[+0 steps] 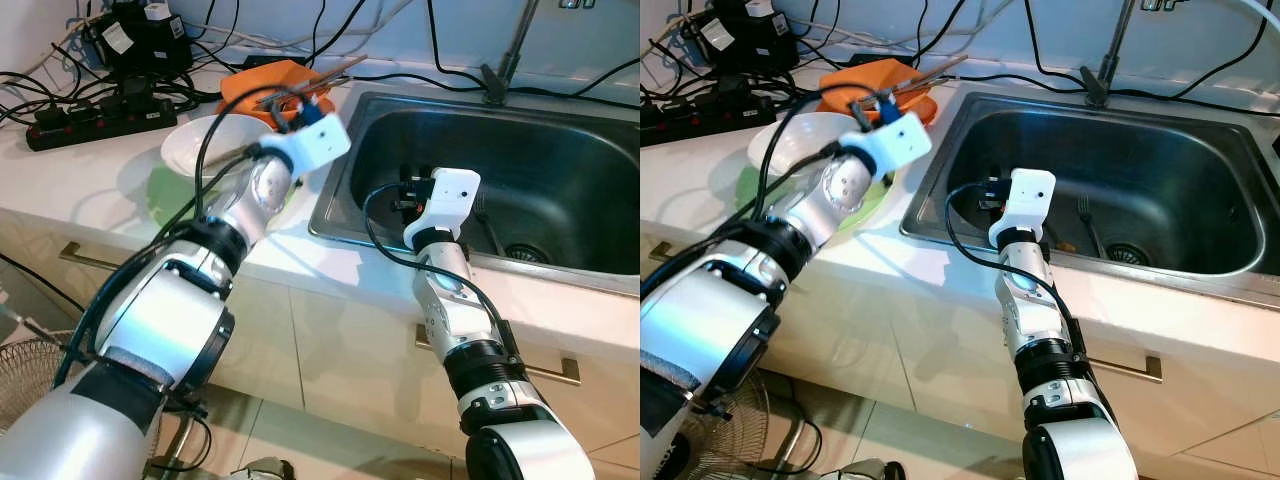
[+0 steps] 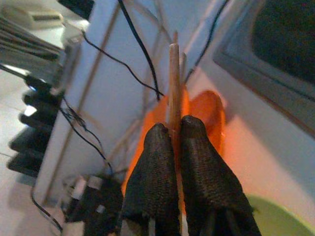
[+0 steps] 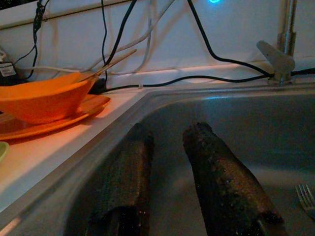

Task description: Kitchen organization

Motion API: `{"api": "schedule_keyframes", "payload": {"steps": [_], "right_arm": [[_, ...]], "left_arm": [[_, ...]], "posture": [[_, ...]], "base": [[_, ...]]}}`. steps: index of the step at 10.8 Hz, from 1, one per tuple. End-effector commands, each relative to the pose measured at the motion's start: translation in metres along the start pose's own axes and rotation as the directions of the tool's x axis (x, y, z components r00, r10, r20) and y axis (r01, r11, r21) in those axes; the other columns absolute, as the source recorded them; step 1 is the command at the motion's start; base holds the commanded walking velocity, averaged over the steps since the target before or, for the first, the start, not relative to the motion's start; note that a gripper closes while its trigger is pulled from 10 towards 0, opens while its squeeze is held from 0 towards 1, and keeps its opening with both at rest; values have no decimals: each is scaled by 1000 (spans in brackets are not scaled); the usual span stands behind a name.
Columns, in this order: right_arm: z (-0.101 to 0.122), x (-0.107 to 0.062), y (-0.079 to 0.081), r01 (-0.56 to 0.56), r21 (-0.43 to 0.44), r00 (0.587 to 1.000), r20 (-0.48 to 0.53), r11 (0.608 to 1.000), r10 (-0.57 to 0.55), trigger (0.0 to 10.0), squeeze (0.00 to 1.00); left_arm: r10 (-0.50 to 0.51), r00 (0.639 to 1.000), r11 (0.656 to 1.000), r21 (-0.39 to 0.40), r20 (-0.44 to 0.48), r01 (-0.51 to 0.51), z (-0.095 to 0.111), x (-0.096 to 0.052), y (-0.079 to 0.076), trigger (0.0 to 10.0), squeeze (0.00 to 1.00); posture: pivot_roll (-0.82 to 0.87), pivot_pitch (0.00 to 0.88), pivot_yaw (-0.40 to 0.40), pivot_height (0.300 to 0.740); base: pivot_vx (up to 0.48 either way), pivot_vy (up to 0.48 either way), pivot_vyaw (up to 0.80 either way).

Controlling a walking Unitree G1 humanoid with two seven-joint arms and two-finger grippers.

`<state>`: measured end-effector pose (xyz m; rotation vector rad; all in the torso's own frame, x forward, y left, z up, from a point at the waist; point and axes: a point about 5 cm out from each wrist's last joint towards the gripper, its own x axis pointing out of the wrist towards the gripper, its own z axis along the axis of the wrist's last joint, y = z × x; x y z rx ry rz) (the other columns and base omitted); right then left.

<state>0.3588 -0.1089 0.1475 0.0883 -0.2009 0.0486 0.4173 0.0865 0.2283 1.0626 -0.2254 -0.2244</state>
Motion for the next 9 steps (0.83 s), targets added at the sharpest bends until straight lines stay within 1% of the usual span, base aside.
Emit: {"api": "schedule_keyframes", "payload": {"steps": [1,2,3,4,5,6,7,8,9], "right_arm": [[-3,-1,-2,9,-1,1000,-13,1000,-9,10000,0],[-3,-1,-1,8,-1,1000,-13,1000,-8,10000,0],[-3,-1,-1,7,0,1000,-13,1000,-7,10000,0],[-3,0,-1,7,0,1000,-14,1000,-7,10000,0],[-3,0,-1,7,0,1000,-14,1000,-7,10000,0],[-3,0,-1,7,-1,1000,-14,1000,-7,10000,0],[-4,-1,-2,7,-1,1000,-14,1000,-7,10000,0],[-4,-2,-2,2,-13,1000,-13,1000,-2,10000,910],[-4,-2,-1,-11,-34,1000,-9,999,11,10000,1000]], "left_arm": [[65,996,997,38,65,-67,14,4,13,0,0],[152,977,982,90,147,-167,30,6,29,0,0],[199,958,967,118,207,-226,41,7,39,8039,0],[266,917,948,93,296,-305,59,6,55,10000,0],[315,878,940,9,359,-341,72,4,65,10000,0],[387,808,922,-182,444,-341,90,-3,78,10000,0],[421,774,900,-327,474,-289,98,-7,84,10000,0],[433,767,835,-532,473,-143,99,-10,86,10000,0],[410,785,779,-626,464,-36,96,-10,81,10000,0]], "posture": [[43,0,62,740],[44,0,61,740],[45,0,61,740],[46,0,60,740],[45,0,61,740],[43,0,61,740],[43,0,61,740],[42,1,61,740],[39,3,61,740]], "base": [[0,0,0],[0,0,0],[0,0,0],[0,0,0],[0,0,0],[0,0,0],[0,0,0],[0,0,0],[0,0,0]]}}
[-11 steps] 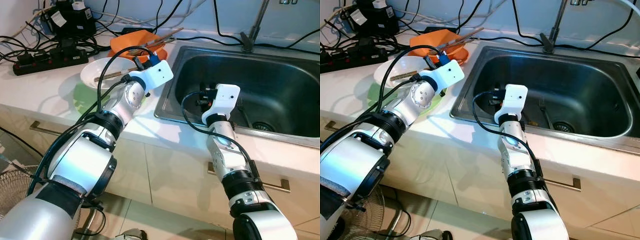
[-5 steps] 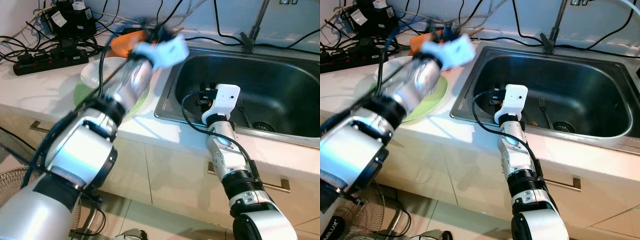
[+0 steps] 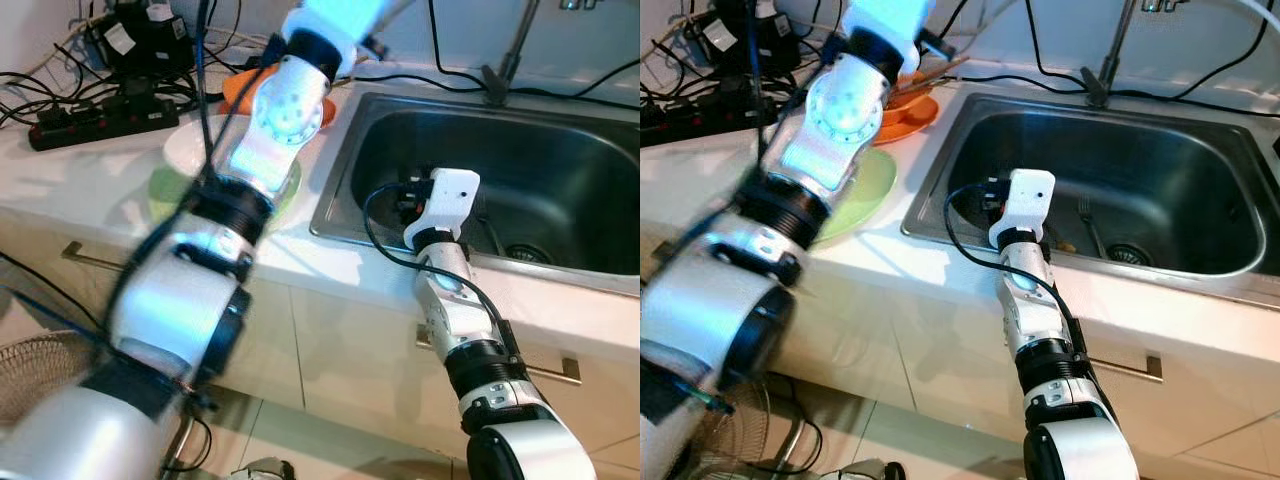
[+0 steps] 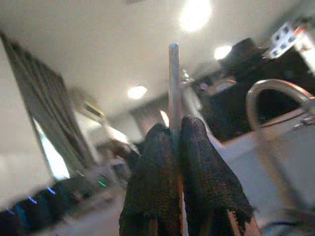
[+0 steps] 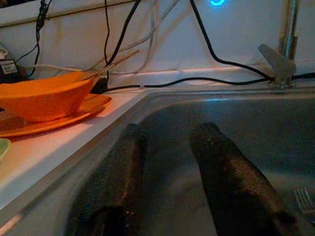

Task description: Kitchen organization

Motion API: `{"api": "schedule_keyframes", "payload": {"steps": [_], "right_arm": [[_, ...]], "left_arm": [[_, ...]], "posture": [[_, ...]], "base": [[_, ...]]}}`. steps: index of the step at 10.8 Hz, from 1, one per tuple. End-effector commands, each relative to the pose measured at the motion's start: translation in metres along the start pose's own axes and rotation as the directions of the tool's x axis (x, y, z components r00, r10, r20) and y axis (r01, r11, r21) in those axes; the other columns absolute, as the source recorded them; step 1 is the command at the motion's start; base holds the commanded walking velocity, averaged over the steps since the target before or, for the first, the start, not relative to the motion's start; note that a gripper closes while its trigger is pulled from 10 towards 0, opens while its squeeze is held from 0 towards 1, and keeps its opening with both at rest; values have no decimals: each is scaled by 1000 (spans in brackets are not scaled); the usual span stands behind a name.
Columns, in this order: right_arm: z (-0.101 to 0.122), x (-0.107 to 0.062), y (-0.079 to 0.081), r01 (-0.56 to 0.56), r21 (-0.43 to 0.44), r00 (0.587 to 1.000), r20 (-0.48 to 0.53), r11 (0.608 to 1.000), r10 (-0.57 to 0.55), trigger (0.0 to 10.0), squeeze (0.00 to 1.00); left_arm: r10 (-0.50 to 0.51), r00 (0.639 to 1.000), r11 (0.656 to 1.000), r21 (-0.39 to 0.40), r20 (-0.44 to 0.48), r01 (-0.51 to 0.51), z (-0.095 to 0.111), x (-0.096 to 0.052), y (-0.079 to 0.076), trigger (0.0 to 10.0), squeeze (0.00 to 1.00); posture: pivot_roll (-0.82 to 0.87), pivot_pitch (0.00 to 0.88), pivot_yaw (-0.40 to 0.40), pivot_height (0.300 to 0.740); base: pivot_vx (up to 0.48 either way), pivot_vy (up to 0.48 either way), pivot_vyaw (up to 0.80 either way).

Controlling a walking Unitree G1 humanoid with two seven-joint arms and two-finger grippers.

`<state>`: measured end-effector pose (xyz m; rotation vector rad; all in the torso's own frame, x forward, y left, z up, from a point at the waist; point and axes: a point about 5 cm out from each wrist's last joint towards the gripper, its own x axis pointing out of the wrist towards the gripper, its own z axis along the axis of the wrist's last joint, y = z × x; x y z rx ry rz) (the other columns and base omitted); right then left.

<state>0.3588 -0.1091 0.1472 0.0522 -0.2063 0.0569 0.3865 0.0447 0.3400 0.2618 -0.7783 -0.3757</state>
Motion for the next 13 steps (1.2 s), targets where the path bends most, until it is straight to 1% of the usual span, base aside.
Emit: {"api": "schedule_keyframes", "payload": {"steps": [1,2,3,4,5,6,8,9,11,12,13], "right_arm": [[-3,-2,-1,-7,-44,1000,-3,999,6,10000,1000],[-2,-3,-1,-14,-116,1000,7,993,15,10000,1000],[-2,-3,-2,-18,-159,1000,15,987,21,10000,1000],[1,-3,-3,-39,-241,998,34,970,49,10000,1000],[3,-4,-2,-55,-277,997,45,959,70,10000,1000],[5,-3,0,-62,-275,995,54,960,80,10000,1000],[8,-4,6,-89,-282,992,65,955,111,10000,1000],[8,-4,8,-96,-285,991,65,954,120,10000,1000],[10,-5,13,-130,-280,985,71,951,156,10000,1000],[10,-6,18,-167,-289,979,69,943,194,10000,1000],[10,-6,19,-176,-286,977,67,942,203,10000,0]], "left_arm": [[15,1000,991,-131,-14,-17,-3,-3,5,10000,0],[15,999,969,-246,-42,-25,-11,-10,6,10000,0],[1,998,950,-311,-57,-18,-18,-15,5,10000,0],[-11,996,916,-400,-90,-26,-29,-23,2,10000,0],[-18,995,893,-450,-97,-27,-33,-28,1,10000,0],[-23,994,874,-485,-105,-31,-40,-38,1,10000,0],[-48,992,851,-524,-121,-23,-47,-47,-2,10000,0],[-60,991,839,-544,-117,-13,-47,-49,-5,10000,0],[-74,992,804,-595,-102,-2,-48,-53,-10,10000,0],[-77,993,792,-610,-88,7,-46,-53,-12,10000,0],[-88,992,782,-622,-85,16,-46,-53,-14,10000,0]], "posture": [[36,6,61,740],[33,9,61,740],[31,11,61,740],[26,12,61,740],[21,11,58,740],[16,10,59,740],[13,4,57,740],[11,0,56,740],[4,0,55,740],[-1,0,55,740],[-2,0,55,740]], "base": [[0,0,0],[0,0,0],[0,0,0],[0,0,0],[0,0,0],[0,0,0],[0,0,0],[0,0,0],[0,0,0],[0,0,0],[0,0,0]]}}
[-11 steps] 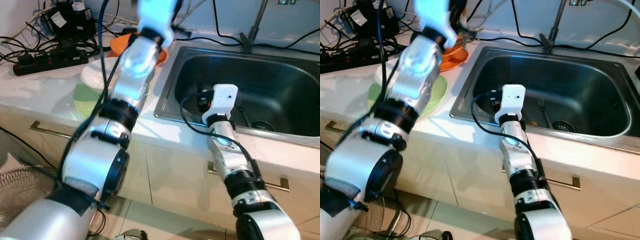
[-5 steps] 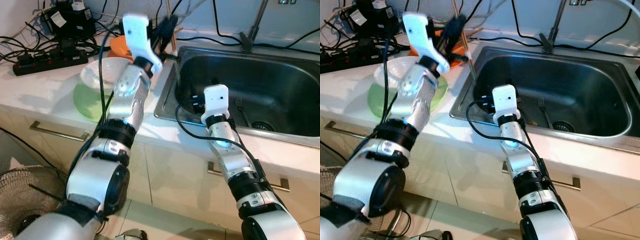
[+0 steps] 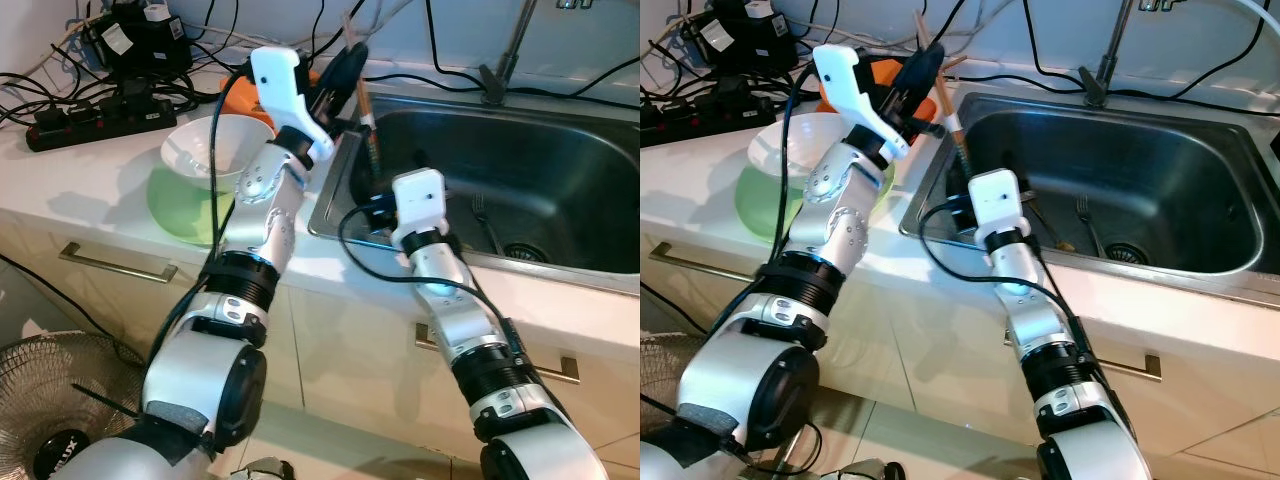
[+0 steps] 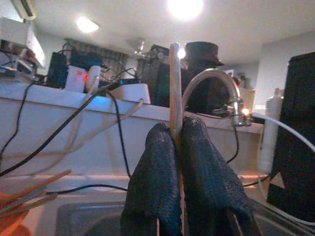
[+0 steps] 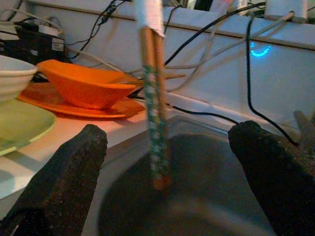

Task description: Kitchen organization

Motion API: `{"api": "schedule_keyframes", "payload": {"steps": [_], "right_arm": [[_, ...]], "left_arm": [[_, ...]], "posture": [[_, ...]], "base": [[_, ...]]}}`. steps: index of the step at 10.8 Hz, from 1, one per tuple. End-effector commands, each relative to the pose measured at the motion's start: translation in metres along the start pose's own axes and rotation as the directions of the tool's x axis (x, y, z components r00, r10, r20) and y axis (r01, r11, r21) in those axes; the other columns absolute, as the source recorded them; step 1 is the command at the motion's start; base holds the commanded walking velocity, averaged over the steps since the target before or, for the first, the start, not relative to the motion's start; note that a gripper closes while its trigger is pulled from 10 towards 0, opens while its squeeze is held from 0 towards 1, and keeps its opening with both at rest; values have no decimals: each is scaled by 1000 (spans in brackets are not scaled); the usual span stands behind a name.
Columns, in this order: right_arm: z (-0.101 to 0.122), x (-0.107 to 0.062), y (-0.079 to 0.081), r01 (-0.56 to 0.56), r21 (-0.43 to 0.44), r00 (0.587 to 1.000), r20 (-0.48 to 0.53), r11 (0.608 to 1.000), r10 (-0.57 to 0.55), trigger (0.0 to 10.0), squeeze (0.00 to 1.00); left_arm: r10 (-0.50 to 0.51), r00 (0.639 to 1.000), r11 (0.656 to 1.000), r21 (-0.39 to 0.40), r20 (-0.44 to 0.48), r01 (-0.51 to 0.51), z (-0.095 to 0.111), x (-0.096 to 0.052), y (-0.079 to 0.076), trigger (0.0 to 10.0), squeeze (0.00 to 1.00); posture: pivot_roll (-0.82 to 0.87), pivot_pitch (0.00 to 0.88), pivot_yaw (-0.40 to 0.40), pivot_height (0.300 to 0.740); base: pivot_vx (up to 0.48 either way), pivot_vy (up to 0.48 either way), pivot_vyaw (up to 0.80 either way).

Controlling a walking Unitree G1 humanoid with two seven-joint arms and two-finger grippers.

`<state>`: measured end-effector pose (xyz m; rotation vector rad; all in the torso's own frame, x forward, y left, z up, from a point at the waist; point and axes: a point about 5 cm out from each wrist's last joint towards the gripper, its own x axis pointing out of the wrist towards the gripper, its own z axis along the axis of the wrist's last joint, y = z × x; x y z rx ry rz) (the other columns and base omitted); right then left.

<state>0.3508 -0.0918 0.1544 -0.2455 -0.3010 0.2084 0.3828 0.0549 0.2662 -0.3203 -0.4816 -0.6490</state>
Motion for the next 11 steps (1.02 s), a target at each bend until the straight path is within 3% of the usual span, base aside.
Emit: {"api": "schedule_keyframes", "payload": {"steps": [1,2,6,7,8,11], "right_arm": [[3,0,1,-9,1,1000,12,1000,9,10000,0],[2,-1,1,-10,5,1000,10,1000,10,10000,0],[0,1,-5,52,-1,999,-12,999,-52,10000,0],[-1,1,-6,59,4,998,-17,998,-59,3608,0],[-2,1,-6,61,5,998,-19,998,-61,0,0],[-4,1,-4,60,9,998,-32,998,-60,0,0]], "left_arm": [[-9,1000,1000,-14,6,9,3,0,0,10000,0],[-36,999,998,-51,-6,36,-1,-2,-4,10000,0],[-75,994,996,-60,-77,70,-13,-11,-9,10000,0],[-77,994,996,-59,-83,73,-14,-14,-9,10000,0],[-76,993,996,-59,-86,71,-14,-16,-8,10000,0],[-76,992,996,-56,-97,71,-14,-16,-10,10000,0]], "posture": [[-2,0,55,740],[-2,0,53,740],[5,0,52,740],[8,0,52,740],[11,0,52,740],[16,0,54,740]], "base": [[0,0,0],[0,0,0],[0,0,0],[0,0,0],[0,0,0],[0,0,0]]}}
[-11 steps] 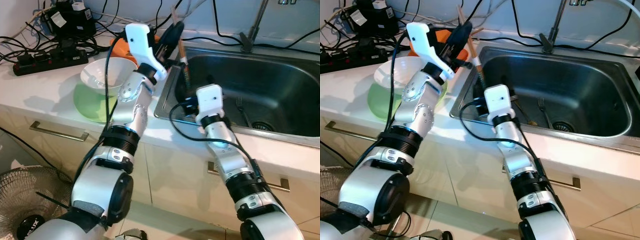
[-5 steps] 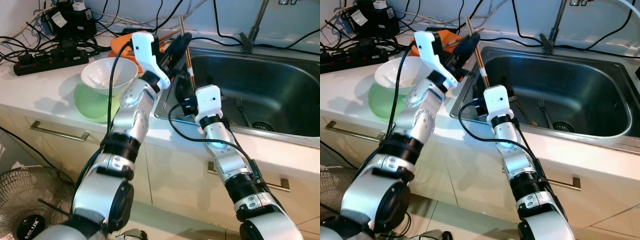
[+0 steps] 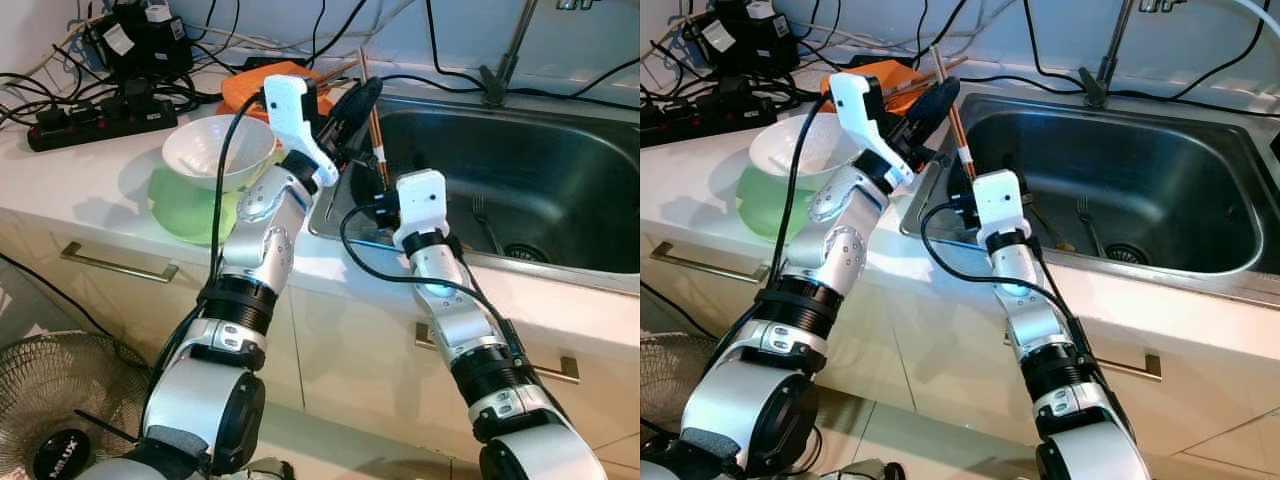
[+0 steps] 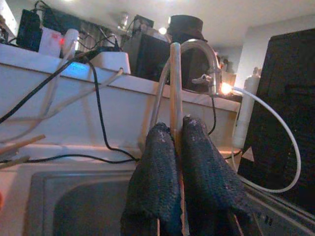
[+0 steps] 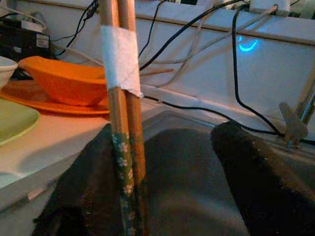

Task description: Kitchen organization

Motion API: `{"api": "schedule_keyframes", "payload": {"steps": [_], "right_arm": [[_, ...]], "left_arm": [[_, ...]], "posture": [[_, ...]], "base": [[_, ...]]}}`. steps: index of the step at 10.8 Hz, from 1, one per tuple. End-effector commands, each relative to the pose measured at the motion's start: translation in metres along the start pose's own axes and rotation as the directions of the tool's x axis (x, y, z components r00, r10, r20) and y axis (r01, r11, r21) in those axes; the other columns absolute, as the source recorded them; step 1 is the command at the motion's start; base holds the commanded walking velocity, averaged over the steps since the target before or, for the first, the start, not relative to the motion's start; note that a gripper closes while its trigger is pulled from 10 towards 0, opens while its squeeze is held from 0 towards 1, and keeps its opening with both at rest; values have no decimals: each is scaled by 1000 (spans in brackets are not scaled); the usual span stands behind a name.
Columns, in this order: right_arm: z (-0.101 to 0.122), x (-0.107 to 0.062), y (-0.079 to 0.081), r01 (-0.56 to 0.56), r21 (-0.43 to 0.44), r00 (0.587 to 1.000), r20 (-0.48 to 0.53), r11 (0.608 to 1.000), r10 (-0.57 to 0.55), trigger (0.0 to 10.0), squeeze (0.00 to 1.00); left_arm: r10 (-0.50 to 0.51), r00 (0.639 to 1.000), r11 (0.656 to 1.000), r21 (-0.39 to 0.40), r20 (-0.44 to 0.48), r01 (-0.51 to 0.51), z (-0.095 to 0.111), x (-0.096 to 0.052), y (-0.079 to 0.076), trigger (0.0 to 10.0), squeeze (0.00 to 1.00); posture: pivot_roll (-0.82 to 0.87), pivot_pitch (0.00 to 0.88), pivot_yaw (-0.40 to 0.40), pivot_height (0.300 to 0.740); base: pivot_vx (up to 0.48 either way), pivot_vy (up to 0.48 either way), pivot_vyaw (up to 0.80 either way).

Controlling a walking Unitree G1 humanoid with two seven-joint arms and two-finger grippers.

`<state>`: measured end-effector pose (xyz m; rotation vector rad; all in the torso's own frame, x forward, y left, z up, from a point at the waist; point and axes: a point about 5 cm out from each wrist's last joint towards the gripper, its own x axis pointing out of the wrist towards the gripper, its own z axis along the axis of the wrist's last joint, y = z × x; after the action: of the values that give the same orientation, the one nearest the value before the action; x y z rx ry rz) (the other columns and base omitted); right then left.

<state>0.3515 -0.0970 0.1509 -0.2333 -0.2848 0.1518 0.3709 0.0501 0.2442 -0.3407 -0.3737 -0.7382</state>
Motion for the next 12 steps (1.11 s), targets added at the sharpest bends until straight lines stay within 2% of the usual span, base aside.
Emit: {"api": "schedule_keyframes", "payload": {"steps": [1,10,11,12], "right_arm": [[-1,2,1,1,4,1000,-15,1000,-1,0,0],[-2,4,2,1,11,1000,-22,1000,-1,0,0],[-1,5,2,1,11,1000,-21,1000,-1,0,0],[0,5,2,2,12,1000,-18,1000,-2,0,0]], "left_arm": [[-16,1000,1000,19,-3,16,3,1,-3,10000,0],[-12,1000,1000,11,0,12,7,1,-4,10000,0],[-13,1000,1000,11,-4,13,6,1,-4,10000,412],[-13,1000,1000,6,-12,13,4,0,-4,10000,1000]], "posture": [[17,0,54,740],[32,3,48,740],[33,5,48,740],[34,8,47,740]], "base": [[0,0,0],[0,0,0],[0,0,0],[0,0,0]]}}
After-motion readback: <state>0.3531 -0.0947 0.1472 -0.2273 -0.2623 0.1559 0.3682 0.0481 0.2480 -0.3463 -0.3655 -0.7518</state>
